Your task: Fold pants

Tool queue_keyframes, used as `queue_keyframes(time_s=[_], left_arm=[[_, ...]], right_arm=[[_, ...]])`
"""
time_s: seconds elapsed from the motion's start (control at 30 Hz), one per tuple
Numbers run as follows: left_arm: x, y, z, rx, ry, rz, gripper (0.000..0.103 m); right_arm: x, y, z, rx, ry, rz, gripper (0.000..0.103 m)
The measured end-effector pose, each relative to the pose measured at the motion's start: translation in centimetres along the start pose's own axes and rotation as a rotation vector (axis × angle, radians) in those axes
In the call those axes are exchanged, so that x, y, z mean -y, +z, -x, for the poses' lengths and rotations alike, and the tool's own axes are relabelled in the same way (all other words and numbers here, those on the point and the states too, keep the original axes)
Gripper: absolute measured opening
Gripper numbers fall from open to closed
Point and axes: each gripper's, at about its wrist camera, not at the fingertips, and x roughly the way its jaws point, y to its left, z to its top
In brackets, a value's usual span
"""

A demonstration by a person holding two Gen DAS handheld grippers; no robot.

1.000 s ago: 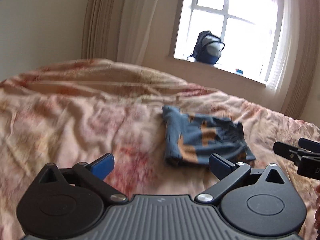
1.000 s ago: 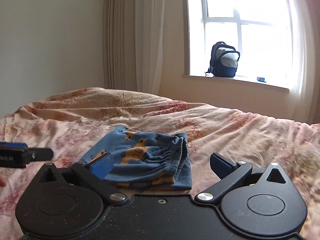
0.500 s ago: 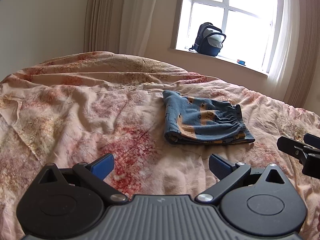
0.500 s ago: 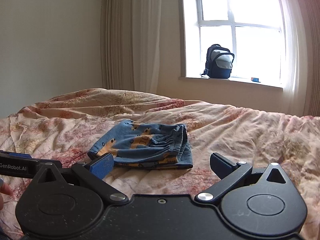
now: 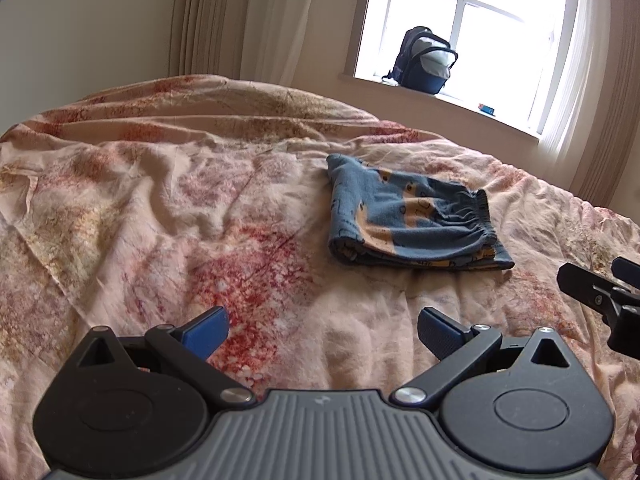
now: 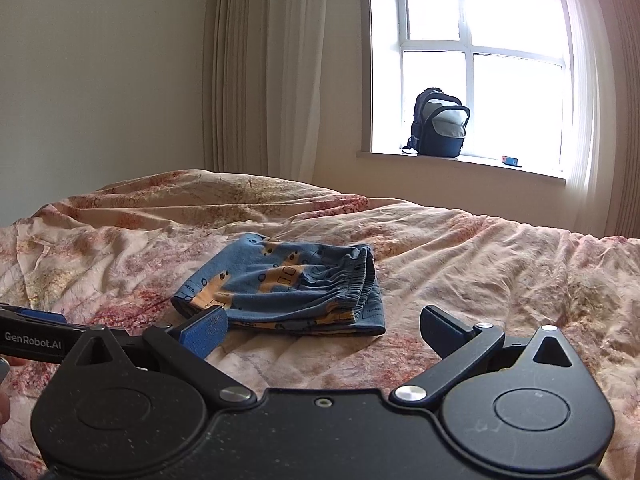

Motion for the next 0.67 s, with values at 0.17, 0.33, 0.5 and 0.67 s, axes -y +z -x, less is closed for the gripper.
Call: queue_keyframes(time_s=[0.17, 0.33, 0.5, 0.67], left_arm=[[-0.4, -0.01, -0.13, -0.007, 0.02, 0.026, 0.103], [-0.67, 0.12, -0.21, -0.019, 0.022, 0.04, 0.103], [-0.64, 0.11, -0.21, -0.028, 0.018, 0.03, 0.103], [-0.29, 0.13, -0.16, -0.027, 0.018, 0.009, 0.103]], right_arm=[[-0.17, -0.03, -0.06, -0.005, 0.003, 0.007, 0.102], [-0.04, -0.1, -0.23, -0.018, 0.012, -0.006, 0.102], [0.1, -0.19, -0.33, -0.029, 0.009, -0.018, 0.102], [0.04, -0.31, -0.36, -0.036, 0.009, -0.017, 0.102]])
